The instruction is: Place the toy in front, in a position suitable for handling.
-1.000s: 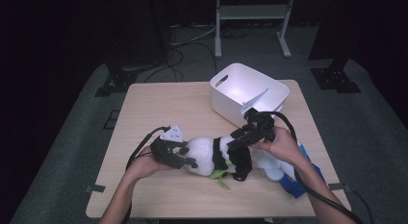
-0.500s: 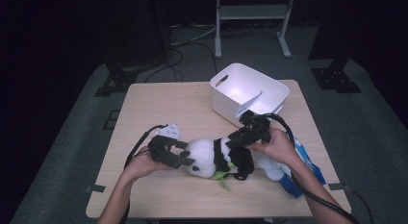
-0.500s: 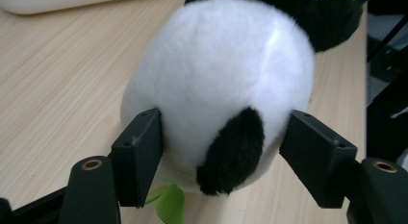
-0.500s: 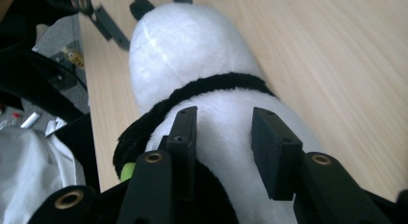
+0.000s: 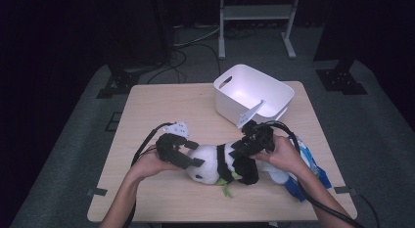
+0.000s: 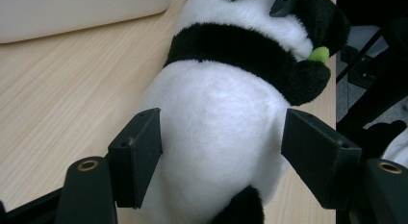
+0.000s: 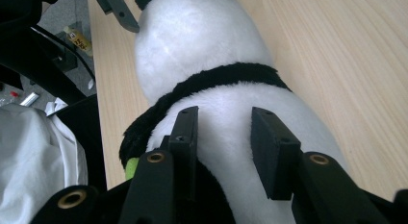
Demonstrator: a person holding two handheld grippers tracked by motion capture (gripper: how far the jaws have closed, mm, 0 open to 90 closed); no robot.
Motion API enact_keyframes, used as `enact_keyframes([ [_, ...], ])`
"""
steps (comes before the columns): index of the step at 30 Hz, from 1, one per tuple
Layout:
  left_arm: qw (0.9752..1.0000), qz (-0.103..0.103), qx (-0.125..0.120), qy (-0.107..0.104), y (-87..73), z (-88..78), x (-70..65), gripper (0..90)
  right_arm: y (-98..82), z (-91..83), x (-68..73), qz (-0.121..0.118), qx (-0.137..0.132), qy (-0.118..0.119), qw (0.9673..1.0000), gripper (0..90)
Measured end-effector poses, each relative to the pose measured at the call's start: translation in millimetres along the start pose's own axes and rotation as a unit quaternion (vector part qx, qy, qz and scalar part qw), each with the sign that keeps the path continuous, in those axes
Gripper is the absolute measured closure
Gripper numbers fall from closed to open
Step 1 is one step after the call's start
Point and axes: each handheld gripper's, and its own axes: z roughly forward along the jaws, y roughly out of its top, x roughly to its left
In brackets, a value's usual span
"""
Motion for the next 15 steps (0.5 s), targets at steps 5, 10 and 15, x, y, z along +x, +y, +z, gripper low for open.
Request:
enact_keyframes([
  [5,1.0000,-0.004,-0.003,-0.001,-0.1,-1.4,-0.1,30.4,0.0,0.4,0.6,-0.004,0.002,0.001,1.0000,62.6],
  [10,1.0000,-0.003,-0.001,0.000,0.8,-2.6,0.8,30.9,0.2,1.3,1.3,-0.004,0.004,0.003,1.0000,62.7],
  [15,1.0000,-0.004,-0.006,0.003,3.9,-4.2,1.3,31.4,-0.6,2.4,4.7,-0.013,0.008,0.012,0.9998,63.0],
])
